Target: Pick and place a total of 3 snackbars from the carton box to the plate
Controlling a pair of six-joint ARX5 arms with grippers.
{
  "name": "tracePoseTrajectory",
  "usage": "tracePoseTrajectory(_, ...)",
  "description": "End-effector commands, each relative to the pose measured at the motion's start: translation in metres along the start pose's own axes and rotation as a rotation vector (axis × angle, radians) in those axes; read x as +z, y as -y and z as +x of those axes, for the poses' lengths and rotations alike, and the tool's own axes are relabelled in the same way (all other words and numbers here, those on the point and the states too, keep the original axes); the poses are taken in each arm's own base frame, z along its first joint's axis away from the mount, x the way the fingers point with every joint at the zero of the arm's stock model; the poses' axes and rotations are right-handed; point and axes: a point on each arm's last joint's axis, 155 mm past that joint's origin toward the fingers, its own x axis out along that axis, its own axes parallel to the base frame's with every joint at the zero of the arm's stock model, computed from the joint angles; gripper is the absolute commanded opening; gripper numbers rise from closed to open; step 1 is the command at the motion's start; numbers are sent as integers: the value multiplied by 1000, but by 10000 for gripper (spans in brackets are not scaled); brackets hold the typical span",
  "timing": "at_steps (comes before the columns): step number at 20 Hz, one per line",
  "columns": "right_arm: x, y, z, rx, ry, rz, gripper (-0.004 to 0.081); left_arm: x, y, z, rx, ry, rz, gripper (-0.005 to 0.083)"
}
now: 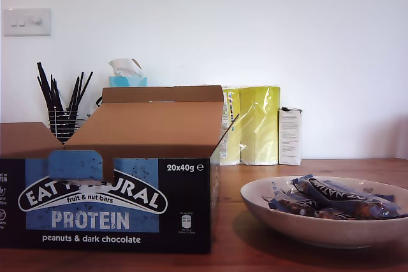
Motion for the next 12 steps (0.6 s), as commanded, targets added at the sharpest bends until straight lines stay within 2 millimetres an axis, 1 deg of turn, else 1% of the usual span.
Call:
tracePoseTrajectory(1, -7, 0, 2, 0, -6, -25, -13, -13, -1, 0, 1, -3, 0, -20)
tracePoseTrajectory(3, -9, 1, 3, -7, -5, -51, -13, -19, -4, -2, 11, -2, 5, -20)
tracePoseTrajectory(7, -14, 1, 3, -8, -20, -26, -13, -21, -8, -3, 25, -10, 54, -19)
tracePoseTrajectory(12, -39, 0, 2, -1, -121, -12, -13, -38, -10, -4, 31, -75, 56, -19)
